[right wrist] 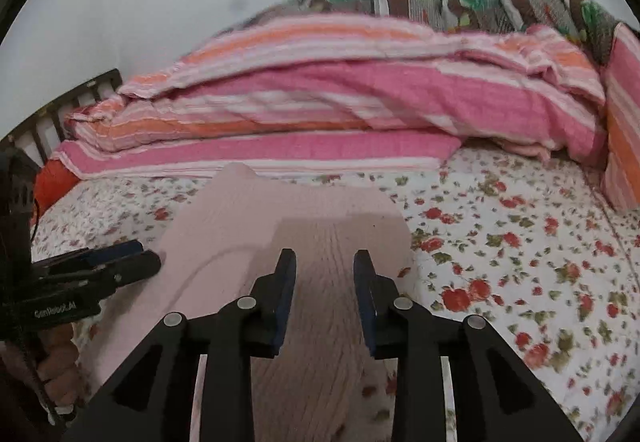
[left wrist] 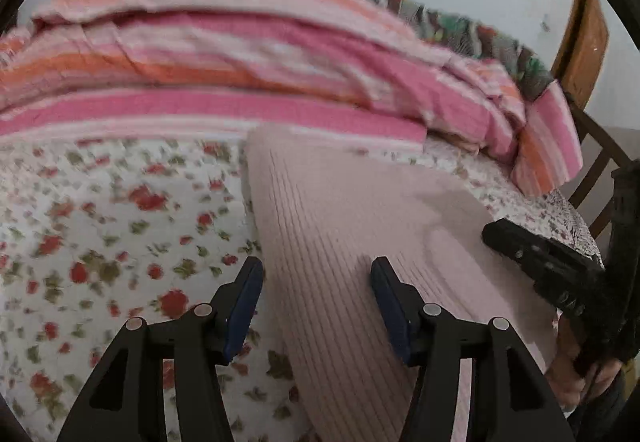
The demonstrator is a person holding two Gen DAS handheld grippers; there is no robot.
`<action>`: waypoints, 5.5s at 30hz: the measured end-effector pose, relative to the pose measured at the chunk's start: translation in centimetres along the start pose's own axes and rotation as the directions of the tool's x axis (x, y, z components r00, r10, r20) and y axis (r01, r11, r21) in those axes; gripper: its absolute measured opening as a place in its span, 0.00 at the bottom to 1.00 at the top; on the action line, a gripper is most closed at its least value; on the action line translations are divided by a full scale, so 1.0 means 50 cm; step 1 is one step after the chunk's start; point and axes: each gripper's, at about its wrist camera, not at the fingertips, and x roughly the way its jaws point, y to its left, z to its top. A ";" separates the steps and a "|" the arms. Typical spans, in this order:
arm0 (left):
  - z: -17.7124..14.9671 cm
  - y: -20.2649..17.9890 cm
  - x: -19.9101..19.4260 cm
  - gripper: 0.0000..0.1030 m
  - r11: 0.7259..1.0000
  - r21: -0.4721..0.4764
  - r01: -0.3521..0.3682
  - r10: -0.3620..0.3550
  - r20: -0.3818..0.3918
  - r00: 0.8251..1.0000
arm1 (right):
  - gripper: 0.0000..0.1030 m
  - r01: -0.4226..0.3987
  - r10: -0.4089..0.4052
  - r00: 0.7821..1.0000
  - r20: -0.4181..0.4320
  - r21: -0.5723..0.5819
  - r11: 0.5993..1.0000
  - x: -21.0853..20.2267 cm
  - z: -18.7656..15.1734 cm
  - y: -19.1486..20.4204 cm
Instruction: Fold small clothes
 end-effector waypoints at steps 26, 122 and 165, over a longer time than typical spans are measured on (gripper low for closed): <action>0.075 0.063 0.141 0.55 0.993 -0.113 0.042 -0.043 -0.008 0.999 | 0.34 0.019 -0.019 1.000 0.000 0.019 1.000 0.049 -0.041 -0.027; -0.152 -0.195 -0.508 0.90 0.952 0.118 -0.281 0.254 0.206 0.945 | 0.99 0.218 -0.223 0.972 0.068 0.073 0.973 -0.526 -0.105 0.043; -0.165 -0.216 -0.503 0.90 0.955 0.111 -0.274 0.248 0.204 0.947 | 0.99 0.238 -0.242 0.968 0.063 0.058 0.969 -0.532 -0.119 0.056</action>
